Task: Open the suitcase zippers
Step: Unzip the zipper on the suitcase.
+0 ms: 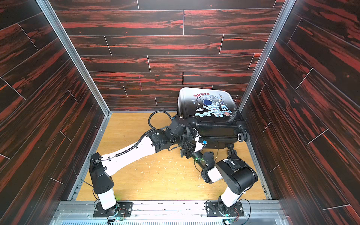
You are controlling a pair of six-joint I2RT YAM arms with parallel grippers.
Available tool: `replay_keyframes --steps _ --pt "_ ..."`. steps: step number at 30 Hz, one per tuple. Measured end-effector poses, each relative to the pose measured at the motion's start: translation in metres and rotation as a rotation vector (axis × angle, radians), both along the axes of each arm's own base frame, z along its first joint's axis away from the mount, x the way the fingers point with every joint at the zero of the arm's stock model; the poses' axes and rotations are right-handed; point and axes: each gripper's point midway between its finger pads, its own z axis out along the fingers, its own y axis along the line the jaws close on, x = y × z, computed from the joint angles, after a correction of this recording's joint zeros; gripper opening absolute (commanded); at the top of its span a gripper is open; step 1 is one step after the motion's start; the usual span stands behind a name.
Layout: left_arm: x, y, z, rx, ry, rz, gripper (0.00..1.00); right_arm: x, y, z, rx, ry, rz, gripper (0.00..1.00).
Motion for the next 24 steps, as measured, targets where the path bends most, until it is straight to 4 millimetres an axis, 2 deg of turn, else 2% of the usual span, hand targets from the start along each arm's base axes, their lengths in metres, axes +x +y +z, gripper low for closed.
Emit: replay_keyframes --steps 5,12,20,24 --pt "-0.003 0.007 -0.005 0.013 -0.014 0.002 0.00 -0.005 -0.004 -0.005 -0.052 0.052 -0.005 0.00" --pt "-0.016 0.033 -0.022 0.061 -0.022 0.000 0.00 -0.022 -0.011 -0.012 -0.159 0.142 -0.001 0.00" --pt "-0.022 0.075 -0.037 0.122 -0.022 0.034 0.00 -0.026 -0.039 -0.033 -0.292 0.244 -0.119 0.00" --pt "-0.023 0.093 -0.042 0.153 -0.033 0.048 0.00 -0.024 -0.051 -0.036 -0.371 0.276 -0.181 0.00"
